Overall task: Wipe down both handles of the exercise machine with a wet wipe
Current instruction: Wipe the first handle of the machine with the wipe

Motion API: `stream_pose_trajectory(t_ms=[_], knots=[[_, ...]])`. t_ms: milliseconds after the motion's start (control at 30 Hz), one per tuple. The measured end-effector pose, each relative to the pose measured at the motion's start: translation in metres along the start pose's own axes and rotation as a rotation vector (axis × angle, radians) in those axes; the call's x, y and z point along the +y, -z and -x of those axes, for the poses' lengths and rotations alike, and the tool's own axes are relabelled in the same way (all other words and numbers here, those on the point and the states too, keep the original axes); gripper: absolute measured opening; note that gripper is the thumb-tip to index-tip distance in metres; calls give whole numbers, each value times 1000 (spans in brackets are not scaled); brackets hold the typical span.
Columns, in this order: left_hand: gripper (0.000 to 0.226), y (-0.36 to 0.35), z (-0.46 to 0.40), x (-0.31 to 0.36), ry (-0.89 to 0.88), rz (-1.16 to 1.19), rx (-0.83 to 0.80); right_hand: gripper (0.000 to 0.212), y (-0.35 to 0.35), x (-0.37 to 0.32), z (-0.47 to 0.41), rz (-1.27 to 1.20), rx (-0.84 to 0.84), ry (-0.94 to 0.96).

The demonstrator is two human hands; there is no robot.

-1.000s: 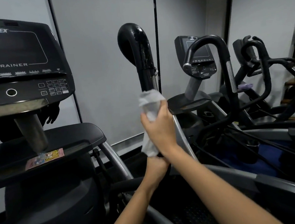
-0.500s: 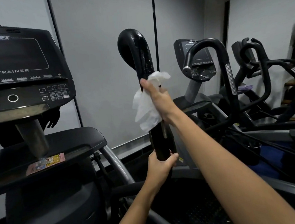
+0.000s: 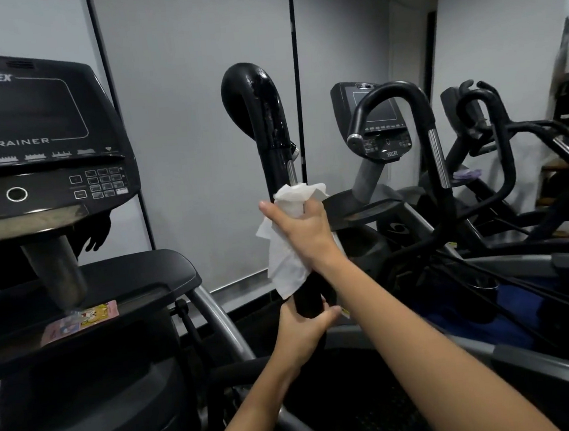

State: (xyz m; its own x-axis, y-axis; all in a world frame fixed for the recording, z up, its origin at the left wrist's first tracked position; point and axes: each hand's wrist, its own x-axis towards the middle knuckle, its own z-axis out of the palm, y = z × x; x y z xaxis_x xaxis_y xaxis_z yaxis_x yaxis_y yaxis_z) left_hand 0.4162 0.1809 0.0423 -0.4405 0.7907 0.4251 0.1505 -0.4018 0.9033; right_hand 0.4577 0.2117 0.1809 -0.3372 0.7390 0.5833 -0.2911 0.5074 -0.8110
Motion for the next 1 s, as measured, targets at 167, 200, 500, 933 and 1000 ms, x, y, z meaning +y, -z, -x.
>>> stream_pose_trajectory(t_ms=[167,200,500,933,1000], knots=[[44,2,11,8,29,61,-5,19,9,46,37,31,27,-79],[41,4,14,8,32,63,-36,19,11,52,45,47,42,-97],[23,0,4,14,4,-71,-29,30,-12,-16,-27,199,118,64],[39,-4,5,16,58,6,21,30,-7,-3,3,143,129,21],[33,-1,6,15,63,-29,-21,34,-10,-14,-8,169,125,0]])
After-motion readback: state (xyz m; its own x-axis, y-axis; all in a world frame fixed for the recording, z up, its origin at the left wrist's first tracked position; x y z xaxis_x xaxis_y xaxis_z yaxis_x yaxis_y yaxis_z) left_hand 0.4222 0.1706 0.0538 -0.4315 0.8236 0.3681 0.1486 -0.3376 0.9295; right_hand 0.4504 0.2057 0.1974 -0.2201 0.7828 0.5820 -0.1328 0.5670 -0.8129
